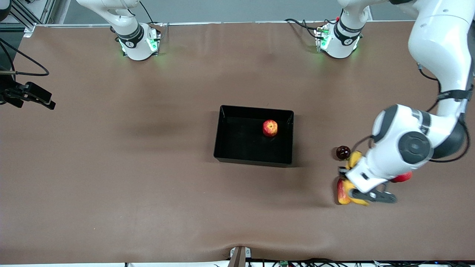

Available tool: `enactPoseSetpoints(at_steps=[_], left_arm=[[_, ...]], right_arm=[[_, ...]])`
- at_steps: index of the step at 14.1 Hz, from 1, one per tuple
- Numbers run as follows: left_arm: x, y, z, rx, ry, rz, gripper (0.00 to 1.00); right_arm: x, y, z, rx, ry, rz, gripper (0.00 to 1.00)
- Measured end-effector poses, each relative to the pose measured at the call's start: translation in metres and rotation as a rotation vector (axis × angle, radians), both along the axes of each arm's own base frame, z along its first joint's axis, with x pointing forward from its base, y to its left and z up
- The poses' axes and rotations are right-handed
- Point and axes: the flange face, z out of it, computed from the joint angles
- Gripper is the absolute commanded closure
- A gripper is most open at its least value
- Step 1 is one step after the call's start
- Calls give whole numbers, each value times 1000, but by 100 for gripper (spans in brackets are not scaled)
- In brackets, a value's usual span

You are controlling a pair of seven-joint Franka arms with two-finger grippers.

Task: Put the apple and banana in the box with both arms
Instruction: 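Carry the banana with the left gripper over the black box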

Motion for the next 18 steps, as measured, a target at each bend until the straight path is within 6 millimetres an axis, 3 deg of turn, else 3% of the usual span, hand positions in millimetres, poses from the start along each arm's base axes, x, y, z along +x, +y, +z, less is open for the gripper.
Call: enactPoseSetpoints(at_steps=[6, 9, 13, 18], left_arm=[[-83, -179, -13, 24, 22, 39, 100], [-129, -250, -23, 68, -17, 49, 100], [-165, -301, -40, 11, -86, 58, 100], [-199, -333, -74, -13, -171, 50, 100]], right_arm=[[0, 1, 3, 0, -7, 2, 0], [0, 1, 3, 0, -7, 2, 0], [0, 1, 5, -1, -11, 2, 0], [0, 1, 11, -1, -23, 3, 0]])
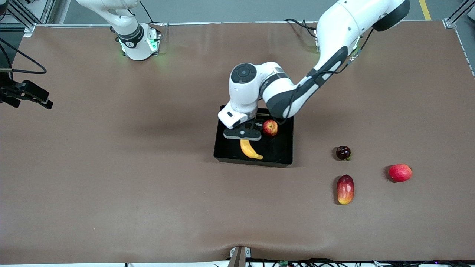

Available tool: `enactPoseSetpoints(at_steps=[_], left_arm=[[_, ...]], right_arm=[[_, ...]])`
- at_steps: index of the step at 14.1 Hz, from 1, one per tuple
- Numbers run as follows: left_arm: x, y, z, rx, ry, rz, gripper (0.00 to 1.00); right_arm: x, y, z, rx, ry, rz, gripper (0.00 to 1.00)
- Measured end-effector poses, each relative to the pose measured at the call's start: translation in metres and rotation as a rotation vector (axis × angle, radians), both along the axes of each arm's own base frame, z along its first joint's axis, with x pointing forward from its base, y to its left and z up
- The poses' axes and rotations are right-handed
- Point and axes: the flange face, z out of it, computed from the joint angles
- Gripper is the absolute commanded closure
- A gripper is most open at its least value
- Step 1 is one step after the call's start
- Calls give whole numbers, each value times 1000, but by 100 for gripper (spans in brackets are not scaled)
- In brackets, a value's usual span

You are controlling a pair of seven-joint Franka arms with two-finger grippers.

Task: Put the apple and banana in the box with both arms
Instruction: 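Carry the banana with the left gripper over the black box, then lower the banana into the box and open the left gripper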

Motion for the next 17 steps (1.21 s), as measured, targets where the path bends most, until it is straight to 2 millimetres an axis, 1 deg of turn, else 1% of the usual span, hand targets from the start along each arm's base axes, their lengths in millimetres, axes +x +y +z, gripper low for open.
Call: enactPoseSetpoints(at_steps=[3, 9, 11, 13, 17], left_arm=[[-11, -12, -13, -17, 6, -10, 100], [-24, -25, -33, -24, 24, -22, 100], [-23, -23, -42, -10, 15, -30, 100], [-20, -19, -54, 7, 12, -34, 100], [-21, -17, -77, 12, 38, -34, 100]], right_arm=[[0, 0, 1, 0, -2, 0, 0], [0, -1, 1, 0, -3, -2, 0], [0, -1, 1, 0, -3, -2, 0], [0, -1, 2, 0, -3, -2, 0], [0, -2, 2, 0, -3, -3, 0]])
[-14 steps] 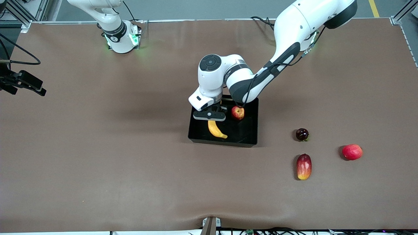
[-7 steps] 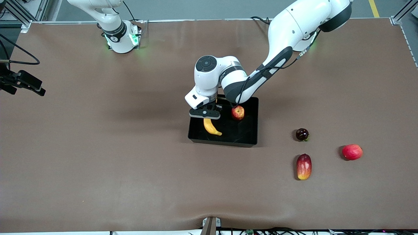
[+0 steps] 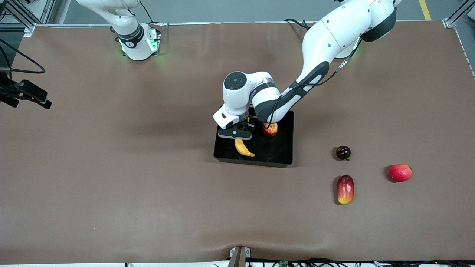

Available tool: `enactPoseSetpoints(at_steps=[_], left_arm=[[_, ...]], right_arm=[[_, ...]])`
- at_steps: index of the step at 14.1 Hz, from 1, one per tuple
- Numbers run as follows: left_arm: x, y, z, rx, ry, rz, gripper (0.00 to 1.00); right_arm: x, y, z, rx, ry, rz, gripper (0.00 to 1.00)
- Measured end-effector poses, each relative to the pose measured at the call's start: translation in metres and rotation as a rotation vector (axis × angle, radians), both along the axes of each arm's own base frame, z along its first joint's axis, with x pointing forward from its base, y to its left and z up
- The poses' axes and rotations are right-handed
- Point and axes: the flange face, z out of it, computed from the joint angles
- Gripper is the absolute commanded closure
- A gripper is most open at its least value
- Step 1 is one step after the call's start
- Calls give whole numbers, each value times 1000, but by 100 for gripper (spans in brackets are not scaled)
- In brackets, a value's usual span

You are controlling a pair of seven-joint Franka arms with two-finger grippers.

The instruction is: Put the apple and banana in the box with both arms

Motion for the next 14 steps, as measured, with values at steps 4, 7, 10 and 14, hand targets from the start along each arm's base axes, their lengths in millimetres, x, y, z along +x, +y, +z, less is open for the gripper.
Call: enactPoseSetpoints(at_steps=[4, 7, 10, 14], left_arm=[[-1, 1, -10, 3, 15, 17, 79], [4, 7, -14, 7, 15, 41, 3], [12, 10, -11, 3, 8, 54, 0], [27, 17, 7, -6, -15, 81, 0]], right_arm=[[0, 0, 0, 0, 0, 0, 0], [0, 0, 0, 0, 0, -1, 0], [0, -3, 0, 0, 0, -5, 0], [0, -8, 0, 0, 0, -14, 0]])
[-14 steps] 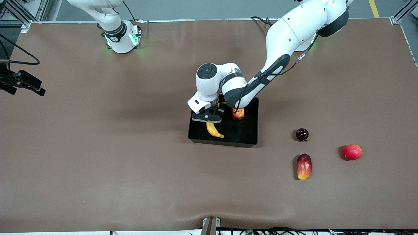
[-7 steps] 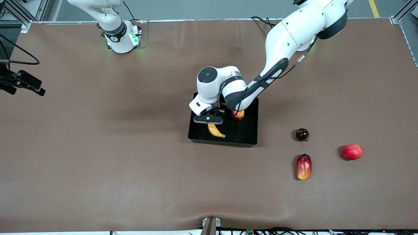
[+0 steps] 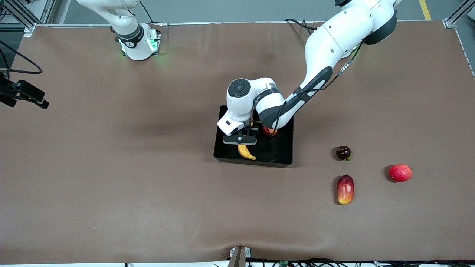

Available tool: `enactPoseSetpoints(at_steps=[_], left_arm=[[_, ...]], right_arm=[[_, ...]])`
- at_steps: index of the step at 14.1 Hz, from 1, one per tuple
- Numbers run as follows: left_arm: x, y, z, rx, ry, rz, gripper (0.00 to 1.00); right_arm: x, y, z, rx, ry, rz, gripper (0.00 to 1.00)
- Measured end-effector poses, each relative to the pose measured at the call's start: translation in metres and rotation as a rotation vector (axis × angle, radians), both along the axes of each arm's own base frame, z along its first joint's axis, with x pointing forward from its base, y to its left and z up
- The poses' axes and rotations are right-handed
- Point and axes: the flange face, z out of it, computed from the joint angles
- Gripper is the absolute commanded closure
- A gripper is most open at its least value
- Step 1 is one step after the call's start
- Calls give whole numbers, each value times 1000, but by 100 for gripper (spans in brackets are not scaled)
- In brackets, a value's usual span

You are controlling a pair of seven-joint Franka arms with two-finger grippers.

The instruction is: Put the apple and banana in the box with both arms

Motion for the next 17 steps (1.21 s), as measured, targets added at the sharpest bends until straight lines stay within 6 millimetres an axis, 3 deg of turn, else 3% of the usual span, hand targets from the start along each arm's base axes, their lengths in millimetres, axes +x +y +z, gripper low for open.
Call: enactPoseSetpoints(at_steps=[2, 4, 7, 9, 12, 17], left_arm=[[17, 16, 29, 0, -7, 49, 0], [38, 44, 76, 7, -1, 91, 0], [73, 112, 152, 5, 39, 109, 0], [92, 162, 188, 14, 41, 117, 0], [106, 209, 214, 61, 36, 118, 0], [109, 236, 236, 109, 26, 161, 0]], right_arm=[[0, 0, 0, 0, 1, 0, 0], [0, 0, 0, 0, 2, 0, 0], [0, 0, 0, 0, 3, 0, 0], [0, -1, 0, 0, 3, -1, 0], [0, 0, 0, 0, 4, 0, 0], [0, 0, 0, 0, 4, 0, 0]])
